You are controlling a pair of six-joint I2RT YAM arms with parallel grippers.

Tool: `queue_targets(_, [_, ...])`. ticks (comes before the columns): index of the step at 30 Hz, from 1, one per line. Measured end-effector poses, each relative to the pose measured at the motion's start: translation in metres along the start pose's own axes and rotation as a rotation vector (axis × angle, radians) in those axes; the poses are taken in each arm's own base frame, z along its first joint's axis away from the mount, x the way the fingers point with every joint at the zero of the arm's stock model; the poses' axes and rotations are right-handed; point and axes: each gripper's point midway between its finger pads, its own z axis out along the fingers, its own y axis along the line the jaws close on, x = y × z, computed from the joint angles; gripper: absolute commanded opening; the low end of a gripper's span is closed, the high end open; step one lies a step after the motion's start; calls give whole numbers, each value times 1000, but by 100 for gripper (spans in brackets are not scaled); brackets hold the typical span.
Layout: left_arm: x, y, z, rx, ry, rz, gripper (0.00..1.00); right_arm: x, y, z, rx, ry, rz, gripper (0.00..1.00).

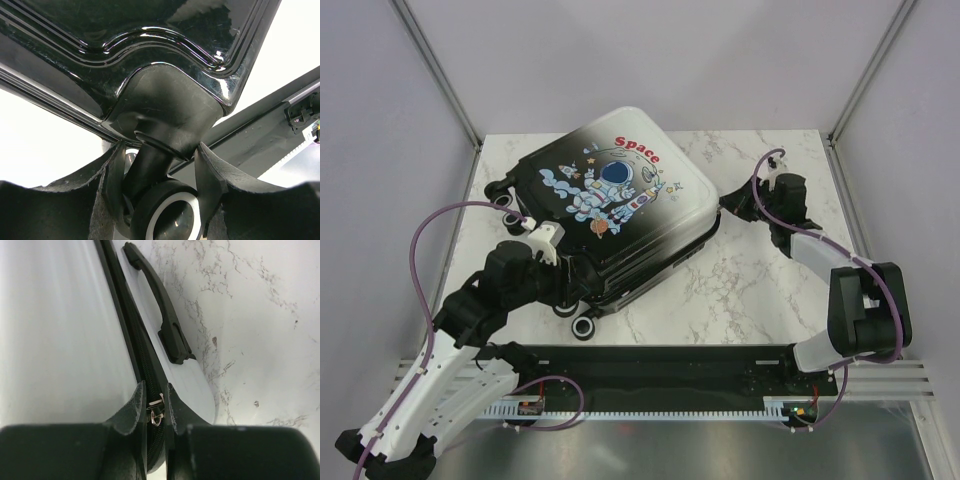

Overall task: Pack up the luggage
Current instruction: Zip the luggage at the center of the board.

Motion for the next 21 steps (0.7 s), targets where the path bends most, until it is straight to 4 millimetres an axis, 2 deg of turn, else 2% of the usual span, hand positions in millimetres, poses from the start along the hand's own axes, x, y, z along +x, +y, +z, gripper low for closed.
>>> queue_targets(13, [1, 0, 2, 1, 10, -3, 2, -1, 8, -5, -75, 37, -245, 0])
queue_targets(21, [2, -1, 2, 3, 18, -5, 2, 3, 8, -24, -56, 71, -372, 0])
